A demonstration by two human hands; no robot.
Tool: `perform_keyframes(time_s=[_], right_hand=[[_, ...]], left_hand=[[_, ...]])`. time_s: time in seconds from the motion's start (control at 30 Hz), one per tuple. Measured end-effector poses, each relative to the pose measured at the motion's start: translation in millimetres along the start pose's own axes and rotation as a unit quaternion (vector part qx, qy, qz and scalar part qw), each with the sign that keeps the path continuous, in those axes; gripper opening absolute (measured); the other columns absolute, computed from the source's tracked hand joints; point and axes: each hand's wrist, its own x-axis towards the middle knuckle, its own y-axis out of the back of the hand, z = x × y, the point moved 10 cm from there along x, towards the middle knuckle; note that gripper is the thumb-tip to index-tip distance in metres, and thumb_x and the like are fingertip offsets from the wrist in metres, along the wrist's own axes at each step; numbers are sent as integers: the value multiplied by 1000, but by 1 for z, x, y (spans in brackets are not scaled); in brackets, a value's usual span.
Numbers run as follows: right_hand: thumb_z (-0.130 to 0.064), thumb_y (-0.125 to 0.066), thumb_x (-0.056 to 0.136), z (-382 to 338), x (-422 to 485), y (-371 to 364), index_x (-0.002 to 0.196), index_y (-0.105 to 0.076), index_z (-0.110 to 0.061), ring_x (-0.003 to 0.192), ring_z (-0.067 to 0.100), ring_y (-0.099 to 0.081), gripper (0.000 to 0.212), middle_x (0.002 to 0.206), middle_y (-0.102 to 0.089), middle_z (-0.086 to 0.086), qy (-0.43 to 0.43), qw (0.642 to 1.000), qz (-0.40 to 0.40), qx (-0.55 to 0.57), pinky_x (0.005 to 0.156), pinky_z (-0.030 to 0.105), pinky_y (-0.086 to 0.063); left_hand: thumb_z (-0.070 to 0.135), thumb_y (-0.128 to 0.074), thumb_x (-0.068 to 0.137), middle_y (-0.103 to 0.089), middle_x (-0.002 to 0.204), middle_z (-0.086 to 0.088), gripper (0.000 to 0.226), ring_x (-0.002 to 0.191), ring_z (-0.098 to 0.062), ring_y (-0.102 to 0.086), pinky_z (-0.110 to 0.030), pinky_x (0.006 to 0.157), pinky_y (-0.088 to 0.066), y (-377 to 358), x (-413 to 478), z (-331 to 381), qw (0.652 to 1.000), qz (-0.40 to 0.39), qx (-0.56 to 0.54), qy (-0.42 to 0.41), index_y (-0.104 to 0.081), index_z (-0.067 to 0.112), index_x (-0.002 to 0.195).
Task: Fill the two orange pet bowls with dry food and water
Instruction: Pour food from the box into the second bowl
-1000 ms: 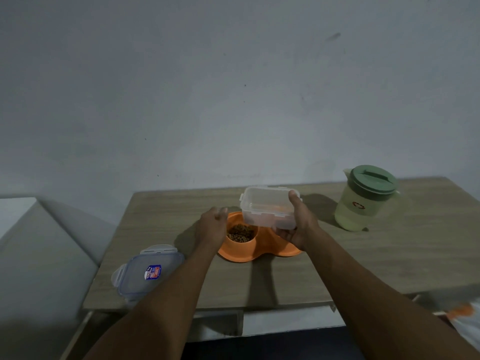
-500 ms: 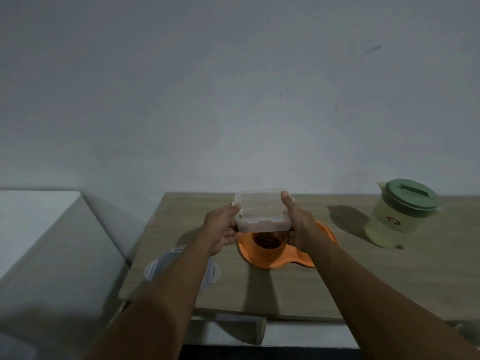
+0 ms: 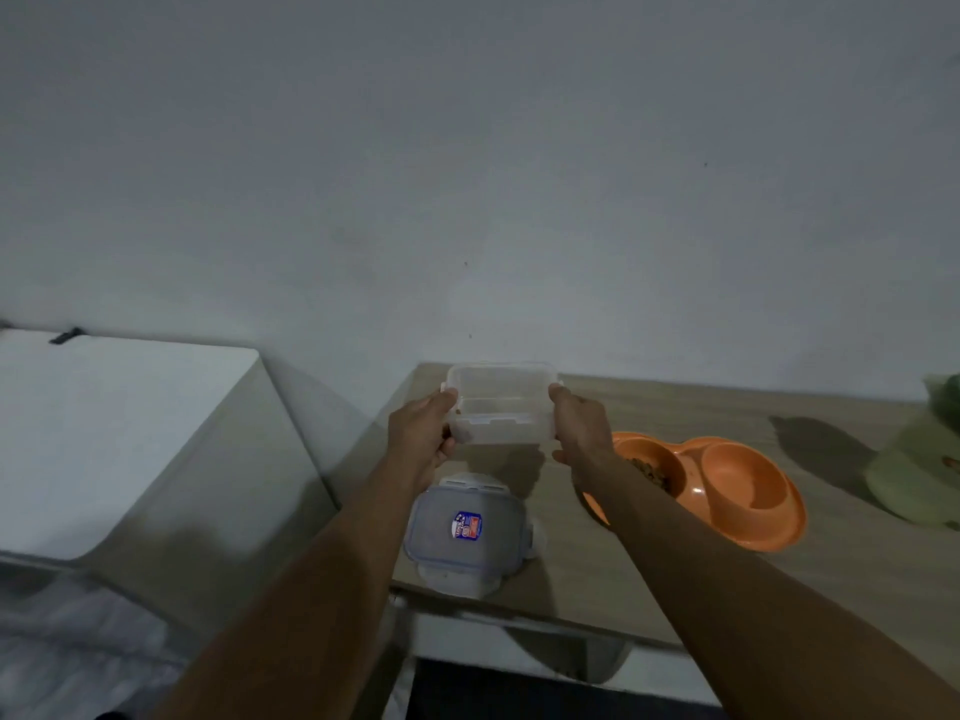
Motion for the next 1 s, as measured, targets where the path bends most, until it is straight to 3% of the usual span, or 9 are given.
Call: perform_keyframes(time_s=[0.13, 0.27, 0.33, 0.5, 0.67, 0.8, 0.87, 1.0], right_hand=[[-36, -50, 91, 10, 1, -25, 83, -60, -17, 104, 36, -60, 23, 108, -66, 15, -19, 1000, 15, -13, 97, 56, -49], [-35, -50, 85, 22, 15, -41, 82, -66, -14, 98, 37, -64, 27, 101, -70, 15, -18, 999, 24, -22, 91, 57, -53], [-33, -46, 81, 31, 22, -45, 91, -69, -12, 95, 36, -65, 33, 101, -70, 15, -35, 999, 26, -26, 89, 56, -55], [-18, -48, 89, 44, 30, -51, 83, -68, -15, 94, 34, -65, 21, 99, -69, 16, -50, 996, 31, -70, 88, 56, -55], [-18, -48, 96, 50, 38, -55, 101, -71, -8, 96, 32, -65, 26, 100, -70, 15, -35, 992, 30, -116, 91, 53, -55], [-24, -45, 101, 37, 42, -61, 90, -71, -8, 89, 33, -65, 33, 90, -70, 15, 27, 980, 36, -192, 83, 43, -54], [-24, -43, 102, 33, 44, -62, 84, -68, -8, 85, 32, -63, 35, 83, -66, 14, 45, 974, 39, -220, 77, 37, -49], [-24, -41, 103, 32, 49, -64, 67, -55, -15, 82, 31, -60, 39, 80, -62, 13, 54, 971, 34, -230, 76, 40, -49]], left_hand=[[25, -70, 88, -64, 76, -5, 37, 52, -11, -54, -24, 56, -46, 21, 20, 2, 1000, 18, 5, -8, -66, 12, 123], [27, -69, 89, -64, 73, -3, 32, 57, -13, -52, -25, 56, -44, 29, 40, 1, 999, 19, 23, -11, -68, 12, 117], [28, -69, 89, -62, 74, -2, 33, 60, -14, -50, -27, 57, -43, 33, 48, -3, 999, 19, 29, -11, -68, 12, 118], [22, -65, 92, -66, 86, -4, 29, 75, -17, -59, -29, 69, -48, 34, 65, -12, 999, -2, 37, 15, -66, 11, 118], [9, -60, 93, -65, 105, -13, 28, 93, -22, -62, -29, 74, -53, 34, 74, -25, 998, -14, 31, 59, -64, 4, 120], [5, -61, 92, -63, 121, -25, 30, 70, -14, -54, -29, 75, -54, 43, 81, -23, 998, 16, 50, 44, -64, 1, 121], [6, -61, 92, -62, 124, -23, 31, 71, -14, -55, -30, 78, -55, 43, 83, -23, 997, 20, 55, 46, -64, 2, 123], [7, -62, 92, -64, 121, -22, 31, 77, -16, -57, -33, 85, -55, 43, 83, -21, 996, 24, 69, 44, -64, 4, 123]])
